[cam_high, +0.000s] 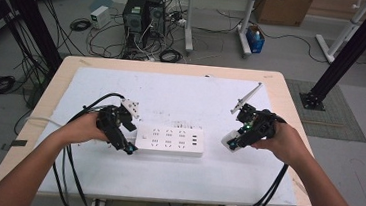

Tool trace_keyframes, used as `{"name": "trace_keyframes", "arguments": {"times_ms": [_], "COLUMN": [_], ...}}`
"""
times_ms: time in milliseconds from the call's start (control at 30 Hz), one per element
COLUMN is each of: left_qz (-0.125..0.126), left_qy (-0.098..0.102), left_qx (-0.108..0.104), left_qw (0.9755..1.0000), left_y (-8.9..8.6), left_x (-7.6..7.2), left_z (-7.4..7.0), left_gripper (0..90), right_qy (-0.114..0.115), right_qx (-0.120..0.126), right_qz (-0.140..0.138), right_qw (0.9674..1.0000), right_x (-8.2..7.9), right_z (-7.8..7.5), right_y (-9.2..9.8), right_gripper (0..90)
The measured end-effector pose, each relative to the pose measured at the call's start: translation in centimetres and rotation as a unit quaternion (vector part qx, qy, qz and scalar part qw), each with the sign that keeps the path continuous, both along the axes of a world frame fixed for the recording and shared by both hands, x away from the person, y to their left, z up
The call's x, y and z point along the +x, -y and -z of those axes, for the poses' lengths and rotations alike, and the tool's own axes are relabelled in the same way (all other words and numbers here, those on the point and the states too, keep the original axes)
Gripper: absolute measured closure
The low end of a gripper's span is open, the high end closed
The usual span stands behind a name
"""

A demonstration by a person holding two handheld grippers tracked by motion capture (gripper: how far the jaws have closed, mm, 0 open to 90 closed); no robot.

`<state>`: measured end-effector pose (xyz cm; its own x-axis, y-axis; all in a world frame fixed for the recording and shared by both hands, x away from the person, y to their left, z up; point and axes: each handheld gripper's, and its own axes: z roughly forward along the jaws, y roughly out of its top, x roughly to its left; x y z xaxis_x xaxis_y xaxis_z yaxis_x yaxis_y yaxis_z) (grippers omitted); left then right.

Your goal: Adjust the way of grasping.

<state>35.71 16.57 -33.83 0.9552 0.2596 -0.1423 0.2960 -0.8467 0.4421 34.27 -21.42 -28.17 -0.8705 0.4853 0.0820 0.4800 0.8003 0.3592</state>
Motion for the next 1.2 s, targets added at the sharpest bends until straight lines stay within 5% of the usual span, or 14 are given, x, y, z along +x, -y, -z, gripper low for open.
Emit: {"name": "trace_keyframes", "arguments": {"times_ms": [233, 533, 833, 1200], "left_qz": [0.003, -0.015, 0.005, -0.027], "left_qy": [-0.001, 0.027, 0.037, 0.049], "left_qx": [0.027, 0.058, 0.071, 0.076], "left_qw": [0.9996, 0.9979, 0.9968, 0.9955], "left_y": [-0.8, -2.2, -3.4, -4.6], "left_x": [0.1, 0.3, 0.0, -0.3], "left_z": [0.0, 0.0, -0.2, -0.6], "left_gripper": [19.2, 19.2, 19.5, 19.2], "right_qy": [0.016, 0.034, 0.023, 0.012], "right_qx": [-0.032, -0.1, -0.103, -0.111], "right_qz": [-0.021, -0.024, -0.015, -0.002], "right_qw": [0.9991, 0.9941, 0.9943, 0.9937], "right_x": [-0.2, -0.3, 0.3, 0.7], "right_z": [-0.3, 0.0, 0.0, -0.2], "right_y": [0.2, 0.5, 1.2, 1.7], "right_gripper": [62.4, 62.3, 62.4, 62.3]}}
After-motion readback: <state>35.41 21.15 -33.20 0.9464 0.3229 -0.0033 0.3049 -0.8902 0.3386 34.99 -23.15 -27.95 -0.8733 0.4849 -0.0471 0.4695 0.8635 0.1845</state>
